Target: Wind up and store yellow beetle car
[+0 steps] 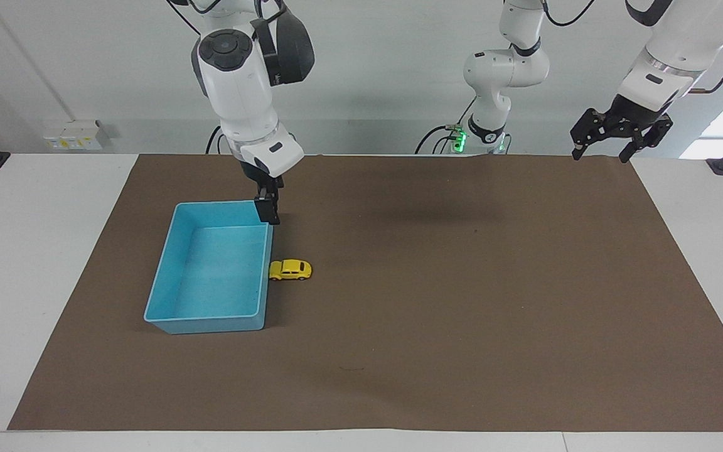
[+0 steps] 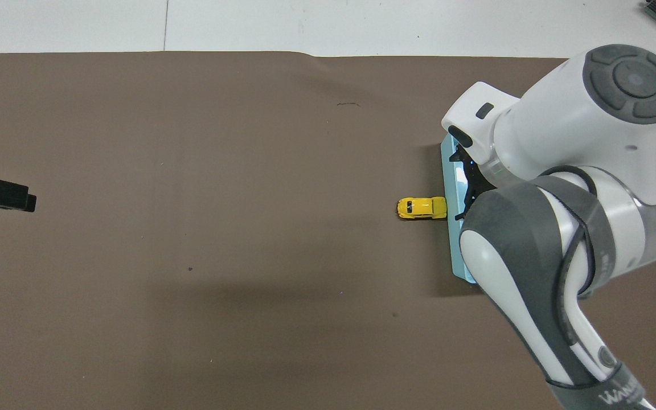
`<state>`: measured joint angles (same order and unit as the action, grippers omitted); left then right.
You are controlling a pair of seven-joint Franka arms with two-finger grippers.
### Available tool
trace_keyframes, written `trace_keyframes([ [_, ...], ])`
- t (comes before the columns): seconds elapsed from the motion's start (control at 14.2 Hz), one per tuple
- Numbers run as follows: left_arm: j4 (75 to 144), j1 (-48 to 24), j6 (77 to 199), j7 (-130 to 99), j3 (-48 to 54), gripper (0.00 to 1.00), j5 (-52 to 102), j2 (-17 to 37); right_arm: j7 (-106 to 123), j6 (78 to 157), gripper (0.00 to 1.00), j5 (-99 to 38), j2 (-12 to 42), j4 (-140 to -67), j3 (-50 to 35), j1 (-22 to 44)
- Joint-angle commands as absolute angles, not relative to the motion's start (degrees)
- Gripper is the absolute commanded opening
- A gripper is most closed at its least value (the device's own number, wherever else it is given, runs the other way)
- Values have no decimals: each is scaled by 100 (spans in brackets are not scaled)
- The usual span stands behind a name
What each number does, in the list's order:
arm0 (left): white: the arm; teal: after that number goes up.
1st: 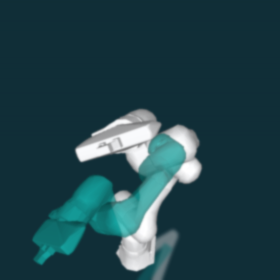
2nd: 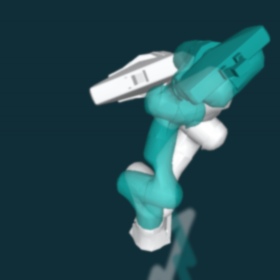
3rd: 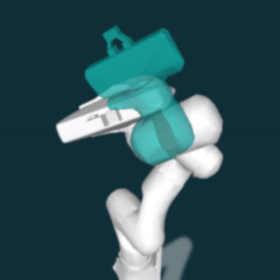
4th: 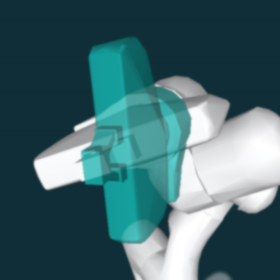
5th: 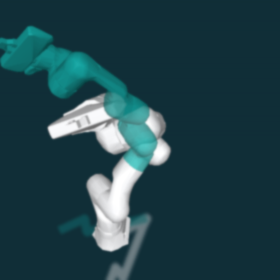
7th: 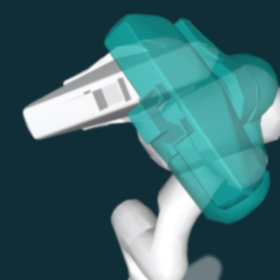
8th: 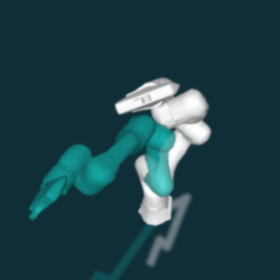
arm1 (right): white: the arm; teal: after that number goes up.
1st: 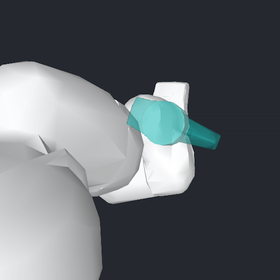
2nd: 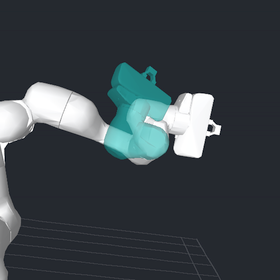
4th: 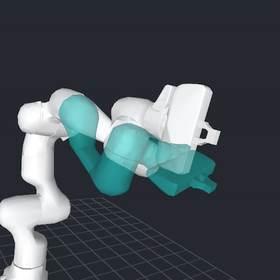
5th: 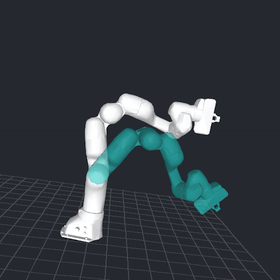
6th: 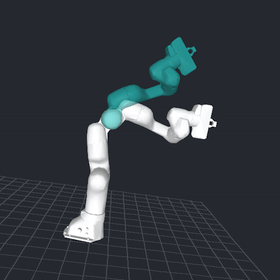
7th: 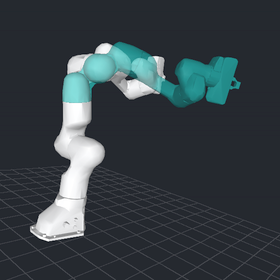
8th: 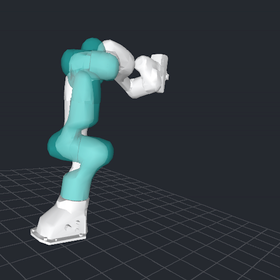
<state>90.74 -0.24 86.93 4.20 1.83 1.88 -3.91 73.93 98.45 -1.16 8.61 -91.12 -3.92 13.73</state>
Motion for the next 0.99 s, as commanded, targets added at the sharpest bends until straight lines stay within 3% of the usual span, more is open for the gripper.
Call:
trace_keyframes([
  [0.0, 9141, -35, 8631, 430, 167, 100, 185, -501, 7611, 10159, 100, -123, 782, -9491, -422, 1318],
  [0.92, 9149, 53, 8604, 422, 114, 100, 185, -501, 7664, 11021, 100, -132, 712, -10397, -422, 1266],
])
